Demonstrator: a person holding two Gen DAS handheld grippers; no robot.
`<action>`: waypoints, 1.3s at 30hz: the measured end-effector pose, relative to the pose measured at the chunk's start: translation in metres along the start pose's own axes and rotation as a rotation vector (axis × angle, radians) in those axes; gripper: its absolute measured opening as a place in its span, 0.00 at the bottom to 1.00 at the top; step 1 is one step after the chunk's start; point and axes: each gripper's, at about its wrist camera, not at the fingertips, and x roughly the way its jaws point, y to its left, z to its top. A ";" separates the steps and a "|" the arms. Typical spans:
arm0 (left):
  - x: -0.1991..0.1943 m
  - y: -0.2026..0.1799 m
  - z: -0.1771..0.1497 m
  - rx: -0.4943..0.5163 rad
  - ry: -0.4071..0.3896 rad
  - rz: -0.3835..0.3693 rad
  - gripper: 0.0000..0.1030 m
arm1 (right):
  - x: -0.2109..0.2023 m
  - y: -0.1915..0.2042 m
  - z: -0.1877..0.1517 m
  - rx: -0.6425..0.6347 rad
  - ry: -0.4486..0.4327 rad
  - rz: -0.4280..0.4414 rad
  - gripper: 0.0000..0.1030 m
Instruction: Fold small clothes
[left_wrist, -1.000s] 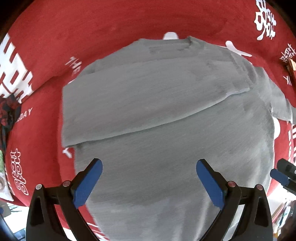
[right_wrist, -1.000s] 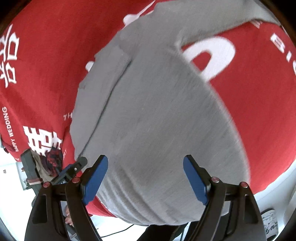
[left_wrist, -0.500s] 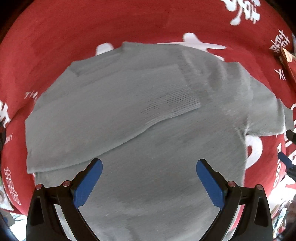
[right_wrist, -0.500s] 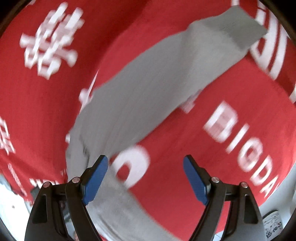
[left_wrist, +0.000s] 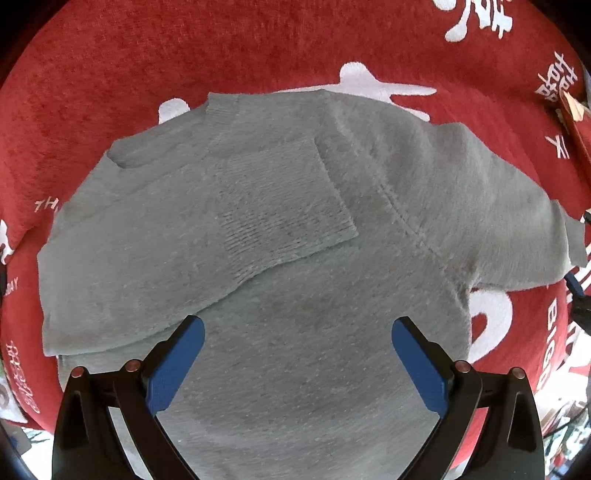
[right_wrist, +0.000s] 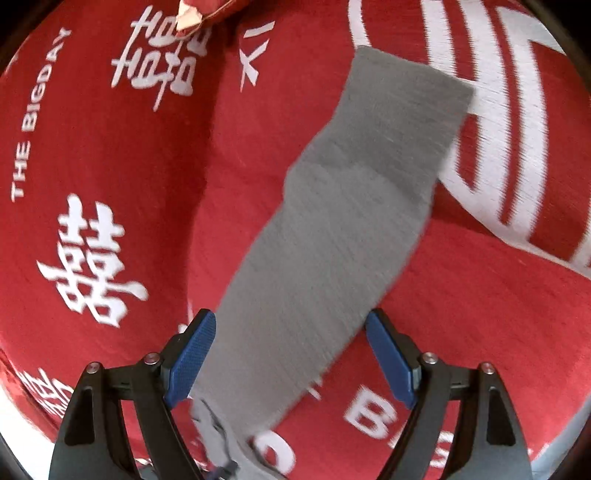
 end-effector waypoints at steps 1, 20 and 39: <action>0.000 -0.001 0.001 -0.004 -0.002 -0.006 0.99 | 0.002 -0.002 0.002 0.024 -0.005 0.021 0.84; -0.025 0.058 -0.001 -0.131 -0.114 -0.032 0.99 | 0.019 0.047 -0.017 -0.022 0.169 0.370 0.08; -0.023 0.257 -0.054 -0.436 -0.188 -0.001 0.99 | 0.202 0.224 -0.338 -0.926 0.694 0.044 0.11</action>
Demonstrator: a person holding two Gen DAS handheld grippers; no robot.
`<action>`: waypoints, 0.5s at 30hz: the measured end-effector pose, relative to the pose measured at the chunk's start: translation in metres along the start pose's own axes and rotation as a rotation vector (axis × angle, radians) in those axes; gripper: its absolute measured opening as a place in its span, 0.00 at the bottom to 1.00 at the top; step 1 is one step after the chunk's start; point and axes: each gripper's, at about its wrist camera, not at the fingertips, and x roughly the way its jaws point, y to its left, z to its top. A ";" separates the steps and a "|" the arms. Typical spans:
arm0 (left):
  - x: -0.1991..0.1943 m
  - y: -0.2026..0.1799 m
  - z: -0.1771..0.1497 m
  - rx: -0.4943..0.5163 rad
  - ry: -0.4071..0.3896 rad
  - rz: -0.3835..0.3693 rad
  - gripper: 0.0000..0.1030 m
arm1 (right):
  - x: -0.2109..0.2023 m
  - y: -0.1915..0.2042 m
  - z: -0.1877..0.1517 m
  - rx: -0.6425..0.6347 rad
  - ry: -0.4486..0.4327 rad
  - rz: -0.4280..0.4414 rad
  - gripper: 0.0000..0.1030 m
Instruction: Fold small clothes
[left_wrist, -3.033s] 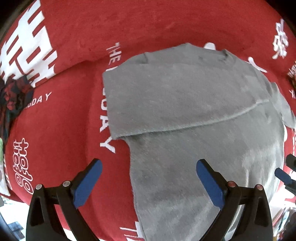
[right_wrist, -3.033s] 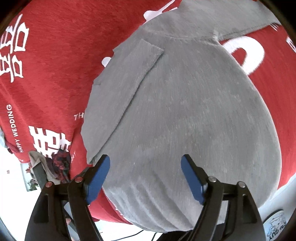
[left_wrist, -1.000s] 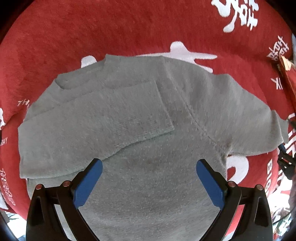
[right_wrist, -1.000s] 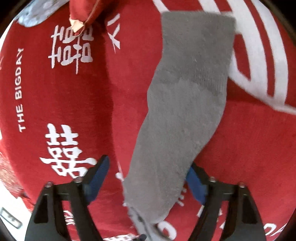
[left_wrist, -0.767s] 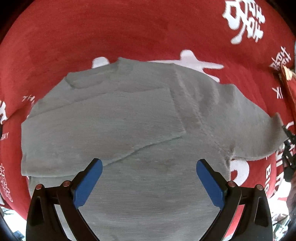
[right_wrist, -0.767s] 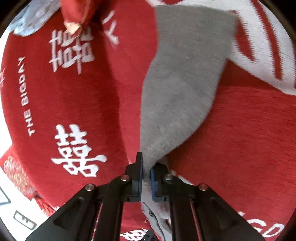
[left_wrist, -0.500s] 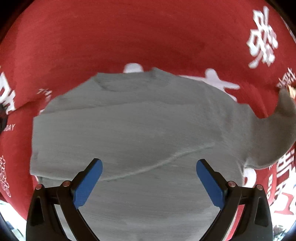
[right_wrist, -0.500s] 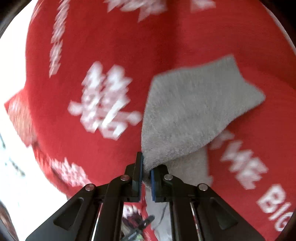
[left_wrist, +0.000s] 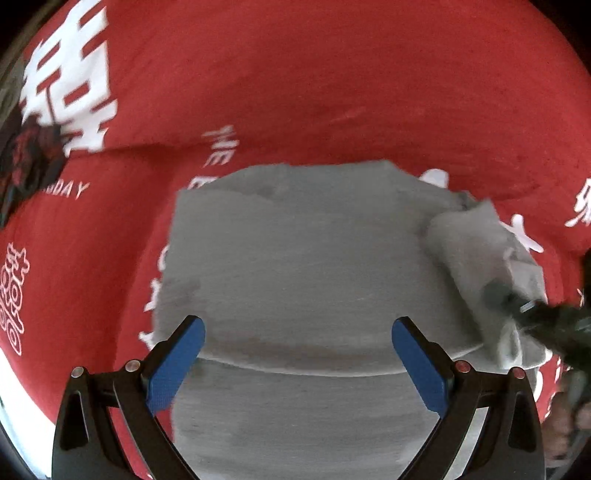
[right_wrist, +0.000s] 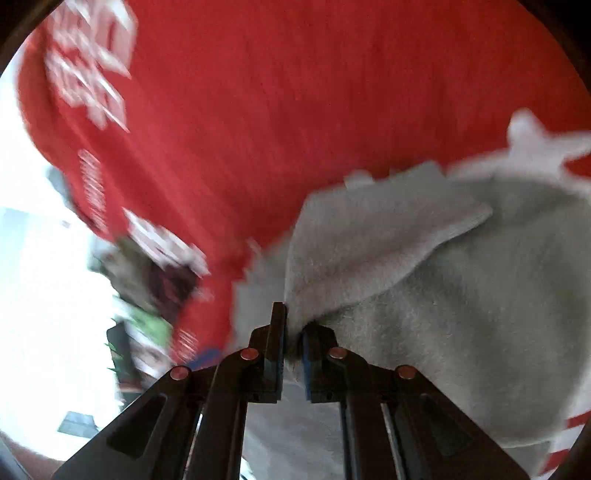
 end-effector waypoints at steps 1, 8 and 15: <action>0.004 0.009 -0.001 -0.006 0.011 -0.003 0.99 | 0.010 -0.001 -0.003 0.010 0.023 -0.028 0.12; 0.013 0.039 -0.002 -0.059 0.029 -0.113 0.99 | -0.001 -0.021 -0.017 0.186 -0.094 -0.060 0.33; 0.022 0.060 0.014 -0.198 0.067 -0.397 0.99 | 0.006 0.002 0.018 0.139 -0.151 -0.027 0.11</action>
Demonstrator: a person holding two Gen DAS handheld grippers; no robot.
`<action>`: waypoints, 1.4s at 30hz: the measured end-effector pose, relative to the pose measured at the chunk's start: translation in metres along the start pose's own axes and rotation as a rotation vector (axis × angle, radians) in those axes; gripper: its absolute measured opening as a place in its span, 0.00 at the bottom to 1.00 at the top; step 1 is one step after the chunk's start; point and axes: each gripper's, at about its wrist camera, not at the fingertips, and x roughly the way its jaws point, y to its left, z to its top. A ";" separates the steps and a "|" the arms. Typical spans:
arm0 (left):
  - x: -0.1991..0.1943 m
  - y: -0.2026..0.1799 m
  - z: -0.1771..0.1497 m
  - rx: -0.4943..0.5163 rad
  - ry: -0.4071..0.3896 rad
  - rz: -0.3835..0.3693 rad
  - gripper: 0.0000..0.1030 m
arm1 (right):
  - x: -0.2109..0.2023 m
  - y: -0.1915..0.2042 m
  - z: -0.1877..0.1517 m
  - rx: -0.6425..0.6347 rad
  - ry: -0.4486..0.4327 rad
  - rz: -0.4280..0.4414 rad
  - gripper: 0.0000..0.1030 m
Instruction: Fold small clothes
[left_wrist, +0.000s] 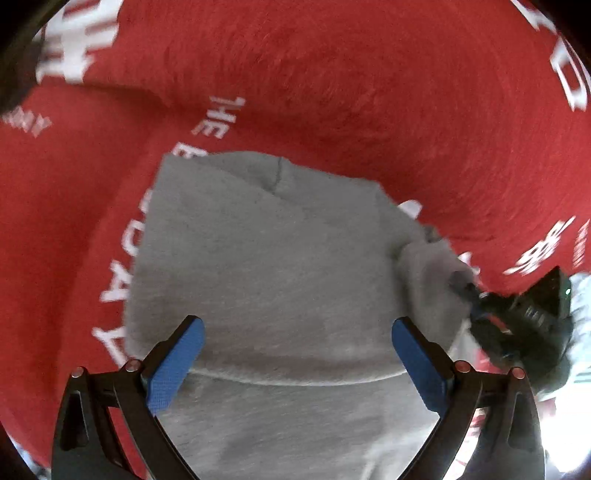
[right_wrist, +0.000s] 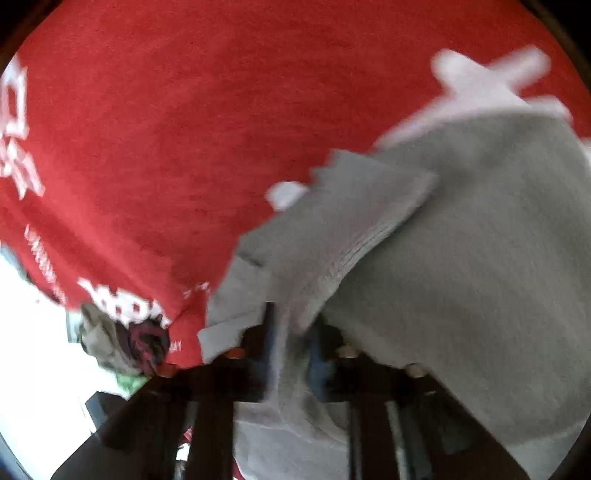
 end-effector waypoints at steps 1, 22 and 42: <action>0.002 0.004 0.003 -0.021 0.009 -0.035 0.99 | 0.005 0.013 -0.003 -0.060 0.025 0.002 0.11; 0.037 0.003 0.010 -0.090 0.087 -0.112 0.48 | -0.074 -0.067 -0.093 0.141 0.078 -0.098 0.41; 0.002 0.030 -0.002 0.090 0.024 0.187 0.18 | -0.115 -0.126 -0.074 0.170 -0.033 -0.264 0.07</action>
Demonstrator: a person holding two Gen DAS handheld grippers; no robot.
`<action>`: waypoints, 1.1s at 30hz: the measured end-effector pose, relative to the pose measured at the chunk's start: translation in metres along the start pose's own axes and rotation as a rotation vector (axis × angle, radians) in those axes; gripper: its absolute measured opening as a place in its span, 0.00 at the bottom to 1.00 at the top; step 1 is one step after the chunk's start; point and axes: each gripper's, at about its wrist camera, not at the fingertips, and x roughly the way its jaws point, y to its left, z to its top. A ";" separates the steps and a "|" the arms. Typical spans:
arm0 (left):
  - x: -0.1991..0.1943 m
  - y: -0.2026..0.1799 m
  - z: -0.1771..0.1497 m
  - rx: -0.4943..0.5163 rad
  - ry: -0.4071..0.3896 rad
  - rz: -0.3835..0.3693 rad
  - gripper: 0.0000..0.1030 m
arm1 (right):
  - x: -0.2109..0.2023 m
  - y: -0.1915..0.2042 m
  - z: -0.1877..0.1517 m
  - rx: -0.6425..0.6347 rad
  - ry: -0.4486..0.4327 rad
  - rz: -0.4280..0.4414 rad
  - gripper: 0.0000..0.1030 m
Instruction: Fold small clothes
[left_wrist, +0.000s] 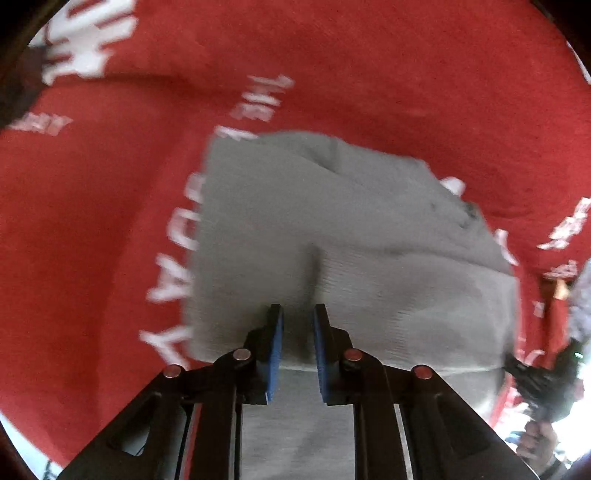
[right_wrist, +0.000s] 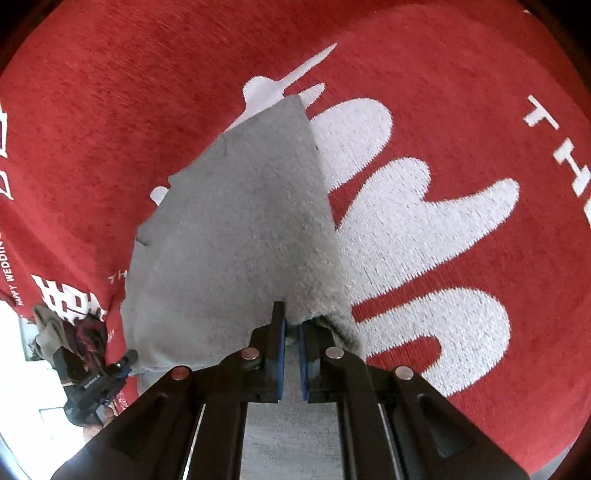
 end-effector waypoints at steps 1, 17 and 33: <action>-0.007 0.004 0.003 0.000 -0.018 0.039 0.19 | -0.001 -0.001 -0.001 -0.007 0.006 -0.008 0.07; 0.008 -0.066 0.007 0.183 0.016 0.088 0.19 | -0.041 0.007 0.012 0.014 -0.068 -0.077 0.15; 0.016 -0.071 -0.008 0.196 0.040 0.175 0.19 | -0.023 -0.026 0.008 0.119 -0.027 -0.031 0.06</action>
